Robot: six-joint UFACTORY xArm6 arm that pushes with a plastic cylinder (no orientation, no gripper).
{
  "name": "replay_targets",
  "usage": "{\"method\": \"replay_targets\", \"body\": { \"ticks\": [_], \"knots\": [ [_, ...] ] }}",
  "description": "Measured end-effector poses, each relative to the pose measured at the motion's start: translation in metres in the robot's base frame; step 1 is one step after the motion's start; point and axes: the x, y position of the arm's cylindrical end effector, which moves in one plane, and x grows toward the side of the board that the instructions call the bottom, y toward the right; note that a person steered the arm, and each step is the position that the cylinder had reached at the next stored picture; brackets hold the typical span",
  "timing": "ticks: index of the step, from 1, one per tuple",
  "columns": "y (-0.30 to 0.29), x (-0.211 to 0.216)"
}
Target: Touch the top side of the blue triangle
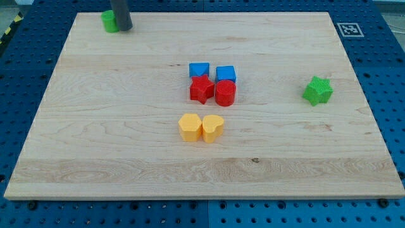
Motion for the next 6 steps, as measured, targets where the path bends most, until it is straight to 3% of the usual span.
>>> {"method": "replay_targets", "body": {
  "ticks": [6],
  "knots": [
    [0.061,0.007]
  ]
}}
